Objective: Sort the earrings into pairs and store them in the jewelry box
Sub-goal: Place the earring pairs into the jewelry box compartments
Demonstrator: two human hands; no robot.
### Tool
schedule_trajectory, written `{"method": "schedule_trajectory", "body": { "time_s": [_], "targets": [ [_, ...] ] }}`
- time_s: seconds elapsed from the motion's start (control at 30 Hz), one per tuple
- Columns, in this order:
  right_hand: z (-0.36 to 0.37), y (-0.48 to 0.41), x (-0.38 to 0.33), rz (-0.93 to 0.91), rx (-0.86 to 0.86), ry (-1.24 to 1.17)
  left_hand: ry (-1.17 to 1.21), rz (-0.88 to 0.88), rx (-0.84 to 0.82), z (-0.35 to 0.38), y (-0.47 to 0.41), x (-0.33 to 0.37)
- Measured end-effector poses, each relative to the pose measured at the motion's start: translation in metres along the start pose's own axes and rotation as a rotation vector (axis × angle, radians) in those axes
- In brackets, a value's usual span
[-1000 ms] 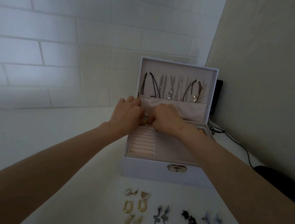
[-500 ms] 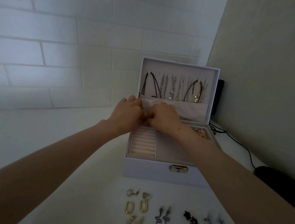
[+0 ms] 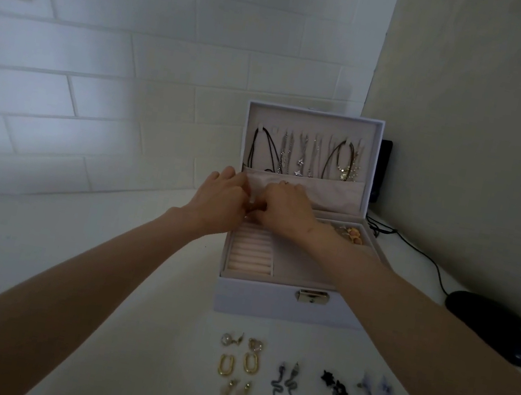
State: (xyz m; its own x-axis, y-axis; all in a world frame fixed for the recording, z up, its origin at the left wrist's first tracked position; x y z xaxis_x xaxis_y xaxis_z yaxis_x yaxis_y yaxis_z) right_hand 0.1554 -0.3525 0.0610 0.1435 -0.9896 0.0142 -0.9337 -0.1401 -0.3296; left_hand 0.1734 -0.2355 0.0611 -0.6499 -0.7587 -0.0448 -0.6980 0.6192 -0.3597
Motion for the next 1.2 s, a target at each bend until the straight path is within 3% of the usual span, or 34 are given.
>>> {"method": "schedule_trajectory", "body": {
  "time_s": [0.37, 0.57, 0.9, 1.2],
  "targets": [
    [0.0, -0.001, -0.004, 0.036, 0.062, -0.006, 0.036, 0.01, 0.011, -0.004, 0.009, -0.006],
    [-0.001, -0.002, -0.001, -0.042, 0.026, 0.054, 0.056, 0.033, -0.03, -0.007, 0.009, -0.008],
    [0.002, -0.009, -0.007, 0.047, -0.02, -0.01, 0.043, 0.033, -0.019, -0.004, 0.009, -0.007],
    [0.001, -0.014, -0.003, -0.144, -0.058, 0.14, 0.017, 0.042, -0.066, -0.003, 0.009, -0.007]
  ]
}}
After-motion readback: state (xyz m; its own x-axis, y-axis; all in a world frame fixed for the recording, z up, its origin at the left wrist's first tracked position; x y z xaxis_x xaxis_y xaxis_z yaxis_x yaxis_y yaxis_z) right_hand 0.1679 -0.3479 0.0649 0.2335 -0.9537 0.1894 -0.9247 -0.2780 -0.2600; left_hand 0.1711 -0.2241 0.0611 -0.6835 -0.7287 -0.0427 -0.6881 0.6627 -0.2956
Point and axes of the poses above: each hand's wrist, its own y-axis away from the middle knuckle, its own z-axis out of the palm, x = y × z, the point moved 3 cm from there along -y, towards the middle knuckle, and after that the axes turned 4 degrees about y, right-handed, at the moved point
